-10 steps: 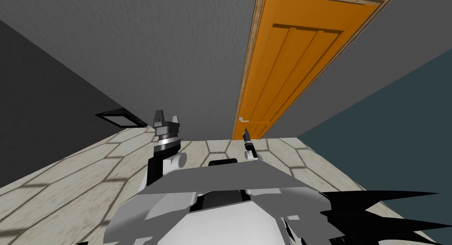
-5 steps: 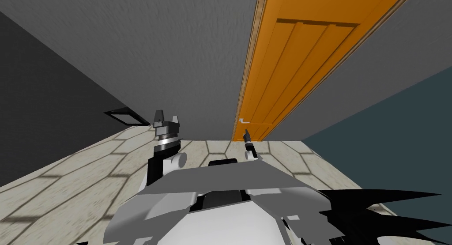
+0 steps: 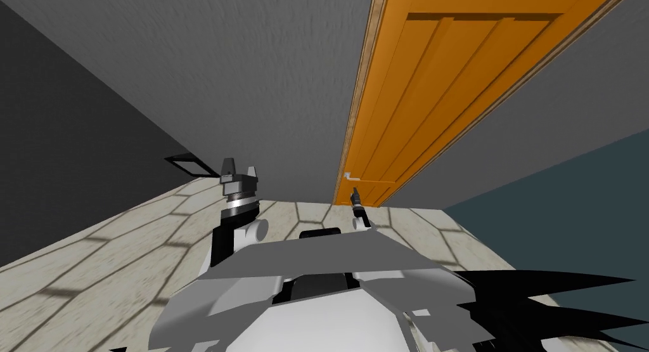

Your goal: Pull the door open

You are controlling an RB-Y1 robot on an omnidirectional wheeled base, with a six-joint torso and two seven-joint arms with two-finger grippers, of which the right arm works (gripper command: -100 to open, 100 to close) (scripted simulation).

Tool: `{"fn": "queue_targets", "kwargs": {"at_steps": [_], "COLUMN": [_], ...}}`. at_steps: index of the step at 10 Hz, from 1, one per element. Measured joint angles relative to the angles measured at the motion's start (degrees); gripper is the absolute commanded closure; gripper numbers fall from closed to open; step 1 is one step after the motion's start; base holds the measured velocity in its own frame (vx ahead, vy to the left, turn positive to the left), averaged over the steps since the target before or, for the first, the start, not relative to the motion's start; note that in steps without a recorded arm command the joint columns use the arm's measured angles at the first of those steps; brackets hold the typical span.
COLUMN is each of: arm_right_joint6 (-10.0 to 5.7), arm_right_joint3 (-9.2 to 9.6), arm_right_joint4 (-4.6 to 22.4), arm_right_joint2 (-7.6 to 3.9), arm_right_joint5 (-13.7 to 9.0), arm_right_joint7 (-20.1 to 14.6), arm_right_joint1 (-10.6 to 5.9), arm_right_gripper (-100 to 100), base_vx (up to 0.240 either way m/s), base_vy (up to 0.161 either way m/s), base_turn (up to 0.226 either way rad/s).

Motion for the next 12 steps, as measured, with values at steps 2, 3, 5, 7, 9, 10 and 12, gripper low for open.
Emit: {"fn": "queue_targets", "kwargs": {"at_steps": [2, 3, 5, 7, 9, 10, 12], "arm_right_joint6": [-1.09, -1.02, -1.62, -2.2, -3.39, -3.61, -4.58], "arm_right_joint3": [0.15, 0.15, 0.24, -0.24, -0.94, -1.39, -2.13], "arm_right_joint4": [3.35, 3.78, 5.68, 5.82, 7.44, 7.25, 8.21], "arm_right_joint2": [-0.25, -0.42, -0.6, -1.74, -3.13, -3.93, -5.42], "arm_right_joint5": [-0.59, -1.06, -1.32, -1.64, -2.1, -2.4, -2.87], "arm_right_joint7": [-0.35, -0.24, -0.49, -1.51, -3.08, -3.78, -5.36], "arm_right_joint1": [-1.2, -1.14, -1.92, -0.88, -0.56, 0.16, 1.02], "arm_right_gripper": [-100, -100, -100, -100, -100, -100, -100], "base_vx": [0.071, 0.074, 0.074, 0.208, 0.218, 0.213, 0.202], "base_vy": [-0.094, -0.097, -0.016, 0.029, 0.014, -0.002, -0.023], "base_turn": [0.098, 0.067, 0.058, 0.14, 0.157, 0.148, 0.126]}}
